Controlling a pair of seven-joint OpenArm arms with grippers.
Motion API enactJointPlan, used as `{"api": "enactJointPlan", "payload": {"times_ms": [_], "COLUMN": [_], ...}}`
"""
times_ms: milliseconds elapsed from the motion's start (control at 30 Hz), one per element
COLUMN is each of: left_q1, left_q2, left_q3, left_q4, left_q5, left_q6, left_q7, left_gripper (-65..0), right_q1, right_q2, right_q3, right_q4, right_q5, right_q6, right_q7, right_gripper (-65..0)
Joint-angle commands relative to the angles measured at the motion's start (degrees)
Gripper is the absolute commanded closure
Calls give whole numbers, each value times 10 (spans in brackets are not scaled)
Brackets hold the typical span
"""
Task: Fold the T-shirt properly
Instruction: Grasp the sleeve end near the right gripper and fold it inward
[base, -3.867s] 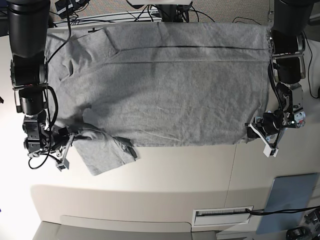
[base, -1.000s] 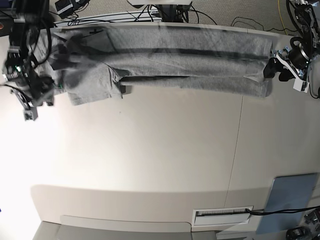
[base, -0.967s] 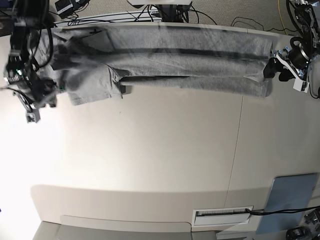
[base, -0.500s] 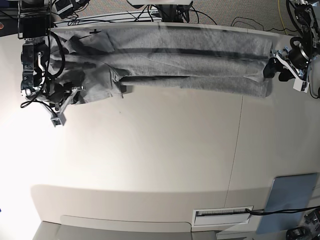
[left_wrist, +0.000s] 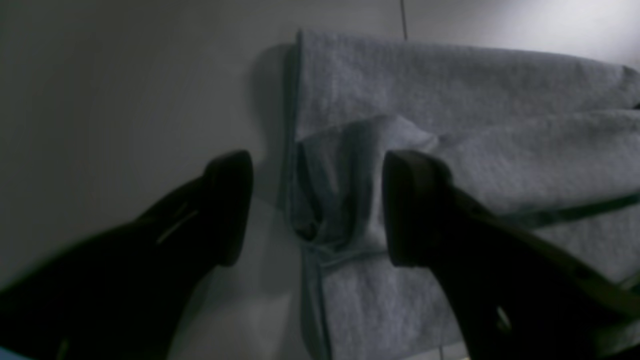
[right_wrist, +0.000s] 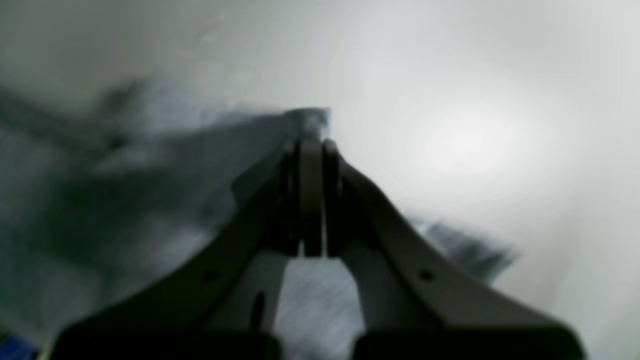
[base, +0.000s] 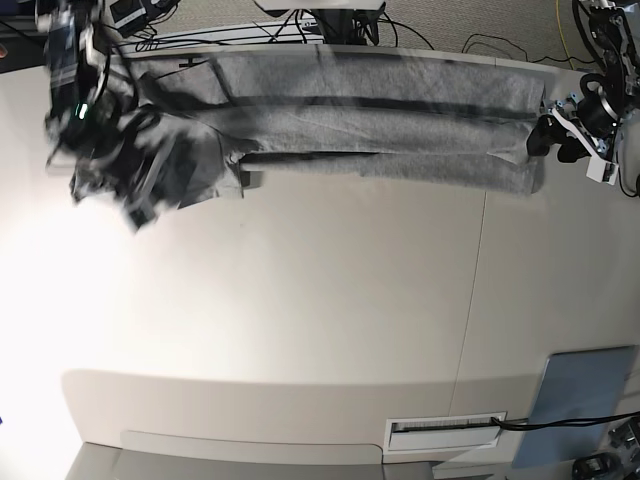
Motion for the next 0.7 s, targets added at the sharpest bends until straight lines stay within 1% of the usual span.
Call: {"api": "enactJointPlan", "payload": {"times_ms": [0,133,300,333,567,667], "left_q1": [-3,-3,-3,-3,-3,-3], "left_q2": [-11,-11,-10,-10,-11,-10], "left_q3": [-5,-5,-5,-5,-5,-5], "left_q4": [9,9,9,9,9,9], "left_q5": [-9,-9,-9,-9,-9,-9], "left_q6": [-2,-2,-2,-2,-2,-2], "left_q7": [-10,-10,-10,-11,-10,-10], "left_gripper": [-410,-410,-410,-410,-410,-410], "right_q1": [-15,-105,-178,-185,-212,-212], "right_q2": [9,9,9,8,8,9], "right_q3": [5,5,5,5,-22,-45], "right_q4": [35,120,123,123,123,123], "right_q5": [1,2,10,26,72,73], "right_q6": [1,1,1,2,3,6], "right_q7": [12,12,-4,-5,-14,-14], "right_gripper": [0,0,0,0,0,0]}}
